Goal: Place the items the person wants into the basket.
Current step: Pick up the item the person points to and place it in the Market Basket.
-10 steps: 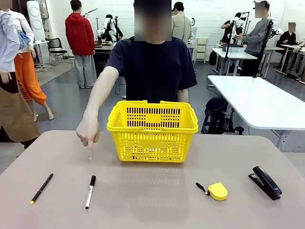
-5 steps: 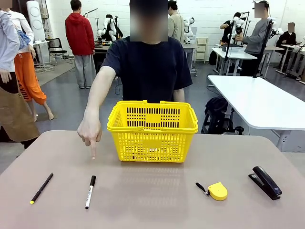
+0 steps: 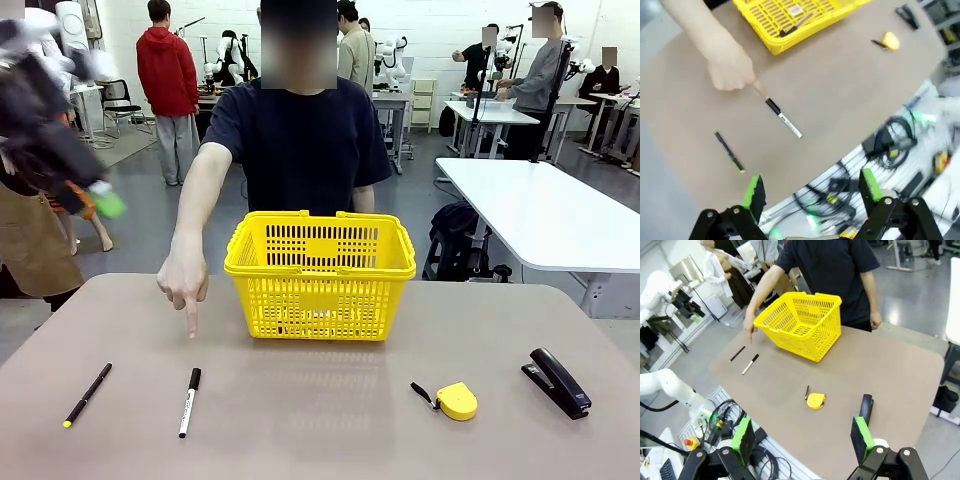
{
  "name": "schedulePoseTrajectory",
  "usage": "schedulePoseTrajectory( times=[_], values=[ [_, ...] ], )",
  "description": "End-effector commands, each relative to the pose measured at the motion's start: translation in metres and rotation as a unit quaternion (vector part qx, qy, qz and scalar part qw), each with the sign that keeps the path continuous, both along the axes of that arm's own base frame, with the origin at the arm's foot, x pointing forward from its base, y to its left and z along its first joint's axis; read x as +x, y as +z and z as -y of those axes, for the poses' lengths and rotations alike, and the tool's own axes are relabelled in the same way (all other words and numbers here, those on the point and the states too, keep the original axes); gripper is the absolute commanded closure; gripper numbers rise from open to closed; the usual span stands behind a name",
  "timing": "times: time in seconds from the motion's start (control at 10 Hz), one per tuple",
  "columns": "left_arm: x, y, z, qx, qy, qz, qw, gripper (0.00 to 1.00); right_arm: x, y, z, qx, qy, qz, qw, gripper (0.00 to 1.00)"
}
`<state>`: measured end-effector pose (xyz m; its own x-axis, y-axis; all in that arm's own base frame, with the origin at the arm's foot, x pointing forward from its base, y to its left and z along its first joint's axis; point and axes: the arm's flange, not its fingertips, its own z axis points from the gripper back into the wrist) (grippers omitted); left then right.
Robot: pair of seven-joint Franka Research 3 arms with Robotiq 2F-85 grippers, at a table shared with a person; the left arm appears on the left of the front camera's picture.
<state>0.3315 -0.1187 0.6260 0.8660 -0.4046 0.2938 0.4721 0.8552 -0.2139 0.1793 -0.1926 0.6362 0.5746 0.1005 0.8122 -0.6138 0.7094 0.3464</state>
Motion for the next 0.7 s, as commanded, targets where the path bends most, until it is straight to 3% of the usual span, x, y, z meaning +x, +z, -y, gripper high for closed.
schedulePoseTrajectory(
  times=[0.0,0.2,0.3,0.6],
  values=[
    [0.003,-0.066,0.035,0.037,0.113,-0.028,0.992,0.04,0.002,-0.001,-0.001,0.006,0.009,0.009,1.0,0.0],
    [0.023,-0.102,0.05,0.053,0.16,-0.001,0.986,0.04,0.002,-0.001,-0.001,0.006,0.009,0.009,1.0,0.0],
    [0.018,-0.119,0.053,0.048,0.185,0.008,0.981,0.04,0.002,-0.001,-0.001,0.006,0.009,0.009,1.0,0.0],
    [0.026,-0.17,0.036,0.108,0.21,-0.025,0.971,0.04,0.002,-0.001,-0.001,0.006,0.009,0.009,1.0,0.0]
  ],
)
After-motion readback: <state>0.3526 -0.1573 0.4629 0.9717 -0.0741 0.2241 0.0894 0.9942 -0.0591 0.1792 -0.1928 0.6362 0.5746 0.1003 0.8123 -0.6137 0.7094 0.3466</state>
